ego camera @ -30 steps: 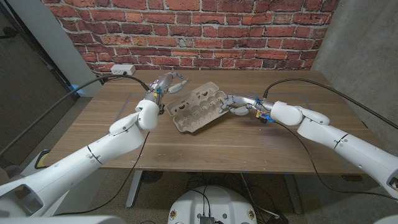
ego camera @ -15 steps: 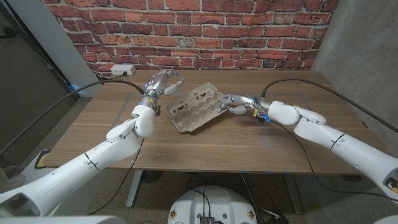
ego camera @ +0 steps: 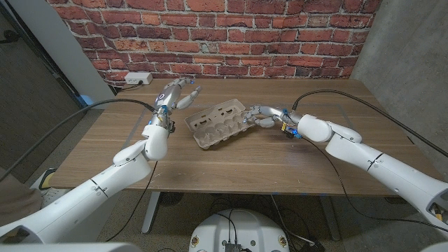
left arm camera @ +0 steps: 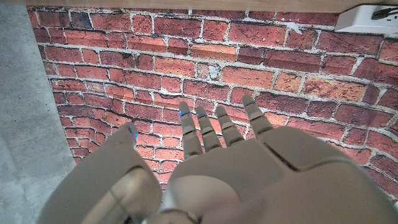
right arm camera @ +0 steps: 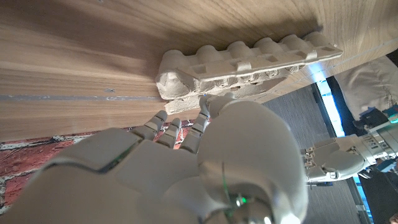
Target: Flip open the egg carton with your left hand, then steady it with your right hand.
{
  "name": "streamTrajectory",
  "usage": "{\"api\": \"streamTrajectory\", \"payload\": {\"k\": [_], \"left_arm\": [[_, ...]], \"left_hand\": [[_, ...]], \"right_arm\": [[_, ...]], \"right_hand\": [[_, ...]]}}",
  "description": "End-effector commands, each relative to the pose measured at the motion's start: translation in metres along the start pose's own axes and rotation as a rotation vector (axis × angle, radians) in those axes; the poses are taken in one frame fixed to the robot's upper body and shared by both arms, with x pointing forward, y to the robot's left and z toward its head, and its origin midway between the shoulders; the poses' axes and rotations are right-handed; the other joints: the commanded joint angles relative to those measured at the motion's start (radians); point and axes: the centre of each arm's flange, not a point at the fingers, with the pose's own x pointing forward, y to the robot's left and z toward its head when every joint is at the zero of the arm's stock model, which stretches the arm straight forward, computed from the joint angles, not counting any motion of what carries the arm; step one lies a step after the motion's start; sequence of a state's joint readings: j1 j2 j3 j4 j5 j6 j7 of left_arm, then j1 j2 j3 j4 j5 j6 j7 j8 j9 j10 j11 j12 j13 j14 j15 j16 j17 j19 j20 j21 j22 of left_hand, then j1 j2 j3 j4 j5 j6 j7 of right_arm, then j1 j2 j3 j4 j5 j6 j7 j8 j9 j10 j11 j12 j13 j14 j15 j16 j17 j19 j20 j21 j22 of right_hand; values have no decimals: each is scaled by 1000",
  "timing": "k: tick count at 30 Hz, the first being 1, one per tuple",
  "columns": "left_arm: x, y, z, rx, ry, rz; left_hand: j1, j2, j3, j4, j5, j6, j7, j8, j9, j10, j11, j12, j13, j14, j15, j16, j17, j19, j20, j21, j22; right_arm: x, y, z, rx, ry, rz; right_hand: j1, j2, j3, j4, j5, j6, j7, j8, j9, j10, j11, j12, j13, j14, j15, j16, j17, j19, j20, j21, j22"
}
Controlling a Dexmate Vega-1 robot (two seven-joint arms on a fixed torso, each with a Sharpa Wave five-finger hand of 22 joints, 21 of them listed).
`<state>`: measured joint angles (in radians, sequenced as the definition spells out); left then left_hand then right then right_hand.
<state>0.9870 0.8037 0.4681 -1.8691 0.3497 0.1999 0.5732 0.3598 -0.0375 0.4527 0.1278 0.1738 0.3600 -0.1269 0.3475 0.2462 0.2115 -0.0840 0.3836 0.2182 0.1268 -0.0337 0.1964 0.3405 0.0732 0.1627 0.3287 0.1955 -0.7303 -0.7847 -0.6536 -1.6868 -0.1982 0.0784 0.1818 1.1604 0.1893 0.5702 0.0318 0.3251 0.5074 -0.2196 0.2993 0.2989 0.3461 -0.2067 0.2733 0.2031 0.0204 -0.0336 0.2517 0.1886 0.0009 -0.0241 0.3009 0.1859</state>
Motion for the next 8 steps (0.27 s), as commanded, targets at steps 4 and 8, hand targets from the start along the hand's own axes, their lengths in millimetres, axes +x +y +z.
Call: {"api": "streamTrajectory", "payload": {"k": [4,8], "left_arm": [[-5,-17,-6,-50,14,4],[-3,-19,-5,-55,7,8]], "left_hand": [[2,-3,2,-11,2,-6,-2,-2,1,-4,-4,-8,2,3,-12,5,-4,6,6,2,0],[2,-2,2,-12,2,-6,-3,-2,1,-2,-5,-10,1,3,-12,5,-7,5,5,1,0]], "right_arm": [[-9,-16,-21,99,33,-96],[-12,-25,-27,92,50,-113]], "right_hand": [[-173,-15,-144,76,-60,-35,-1,-63,-26,24,15,7,0,57,-59,-6,5,55,7,4,0],[-215,-14,-174,90,-84,-11,-2,-62,-31,34,23,10,-1,65,-61,-10,6,64,8,2,0]]}}
